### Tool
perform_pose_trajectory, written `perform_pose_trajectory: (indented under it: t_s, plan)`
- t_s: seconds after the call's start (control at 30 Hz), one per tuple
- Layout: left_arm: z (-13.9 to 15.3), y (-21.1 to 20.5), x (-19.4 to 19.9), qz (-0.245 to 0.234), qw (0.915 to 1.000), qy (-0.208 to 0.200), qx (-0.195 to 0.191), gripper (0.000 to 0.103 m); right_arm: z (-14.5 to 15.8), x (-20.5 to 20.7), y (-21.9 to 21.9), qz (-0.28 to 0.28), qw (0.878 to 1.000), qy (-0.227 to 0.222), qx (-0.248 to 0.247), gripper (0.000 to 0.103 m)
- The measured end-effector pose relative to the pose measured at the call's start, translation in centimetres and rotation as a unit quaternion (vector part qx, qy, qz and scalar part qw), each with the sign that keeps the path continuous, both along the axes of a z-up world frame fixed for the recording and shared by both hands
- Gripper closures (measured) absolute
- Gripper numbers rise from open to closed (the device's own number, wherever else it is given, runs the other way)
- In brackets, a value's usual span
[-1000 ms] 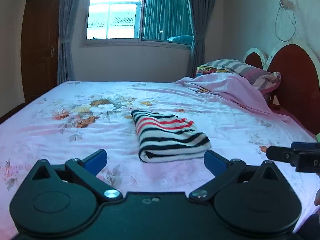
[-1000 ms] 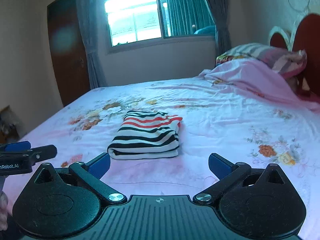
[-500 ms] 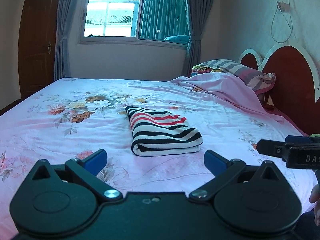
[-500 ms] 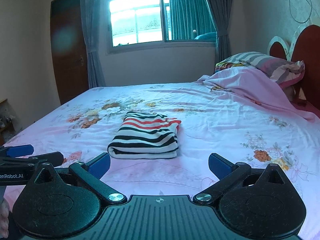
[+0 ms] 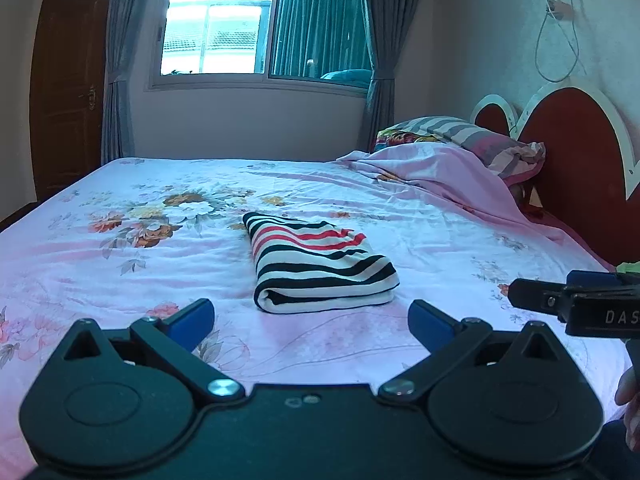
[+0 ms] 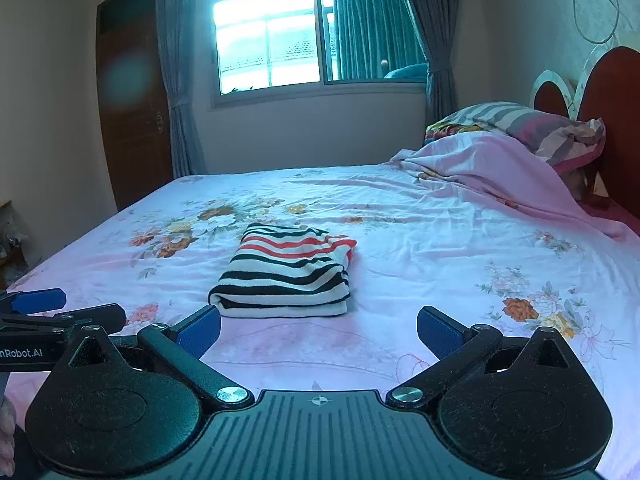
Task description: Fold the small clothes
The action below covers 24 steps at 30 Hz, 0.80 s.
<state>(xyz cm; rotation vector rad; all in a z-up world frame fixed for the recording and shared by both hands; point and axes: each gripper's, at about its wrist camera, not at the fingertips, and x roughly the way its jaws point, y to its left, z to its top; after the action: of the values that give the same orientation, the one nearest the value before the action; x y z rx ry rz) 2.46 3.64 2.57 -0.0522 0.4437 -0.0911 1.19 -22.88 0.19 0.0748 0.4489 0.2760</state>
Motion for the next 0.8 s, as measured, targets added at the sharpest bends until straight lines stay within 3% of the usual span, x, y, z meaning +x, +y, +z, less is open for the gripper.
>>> perform_pose_trajectory:
  t_s: [0.8]
  plan:
    - [0.38, -0.44, -0.04, -0.009, 0.9999, -0.005, 0.001, 0.001, 0.3, -0.24, -0.24, 0.001, 1.0, 0.0, 0.001, 0.0]
